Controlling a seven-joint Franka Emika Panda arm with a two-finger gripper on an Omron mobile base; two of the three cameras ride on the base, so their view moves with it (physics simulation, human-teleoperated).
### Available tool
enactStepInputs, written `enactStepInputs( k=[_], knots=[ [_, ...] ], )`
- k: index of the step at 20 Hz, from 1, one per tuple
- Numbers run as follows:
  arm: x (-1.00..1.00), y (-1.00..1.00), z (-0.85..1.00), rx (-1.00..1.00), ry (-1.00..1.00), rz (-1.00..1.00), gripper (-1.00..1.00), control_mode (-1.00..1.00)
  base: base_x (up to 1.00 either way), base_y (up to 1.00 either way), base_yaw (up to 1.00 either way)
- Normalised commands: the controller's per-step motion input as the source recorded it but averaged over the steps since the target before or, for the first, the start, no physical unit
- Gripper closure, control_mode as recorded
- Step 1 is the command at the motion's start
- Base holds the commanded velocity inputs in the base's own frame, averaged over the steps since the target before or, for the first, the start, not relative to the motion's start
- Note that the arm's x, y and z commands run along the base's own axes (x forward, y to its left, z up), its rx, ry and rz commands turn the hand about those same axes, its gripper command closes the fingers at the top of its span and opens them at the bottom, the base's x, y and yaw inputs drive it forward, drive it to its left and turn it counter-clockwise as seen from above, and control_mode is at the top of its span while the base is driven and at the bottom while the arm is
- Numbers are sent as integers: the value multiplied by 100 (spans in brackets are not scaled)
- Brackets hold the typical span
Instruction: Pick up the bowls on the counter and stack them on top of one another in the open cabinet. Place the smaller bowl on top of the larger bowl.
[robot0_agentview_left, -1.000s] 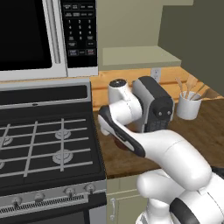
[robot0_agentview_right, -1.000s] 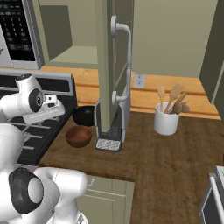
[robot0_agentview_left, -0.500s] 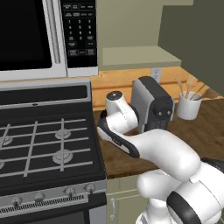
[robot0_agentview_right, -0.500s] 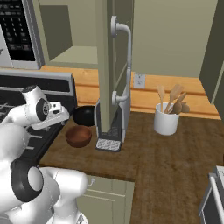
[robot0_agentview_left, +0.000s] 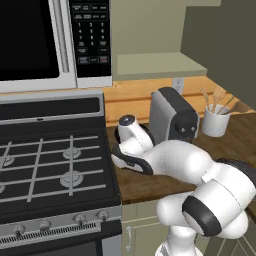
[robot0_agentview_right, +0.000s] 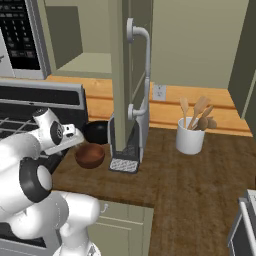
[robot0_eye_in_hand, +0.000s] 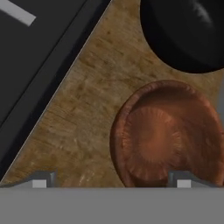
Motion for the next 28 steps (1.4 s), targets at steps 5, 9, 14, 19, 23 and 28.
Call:
enactStepInputs(
  k=[5, 9, 14, 19, 23, 28],
  knots=[
    [17, -6, -44, -1, 0, 0, -100, -100, 0, 0, 0],
    [22, -12, -35, -1, 0, -3, -100, -100, 0, 0, 0],
    [22, -12, -32, 0, 0, -2, -100, -100, 0, 0, 0],
    [5, -2, -8, 0, 0, -1, 100, -100, 0, 0, 0],
    [0, 0, 0, 0, -1, 0, 100, -100, 0, 0, 0],
    [-4, 0, 17, -1, -16, 2, 100, -100, 0, 0, 0]
  ],
)
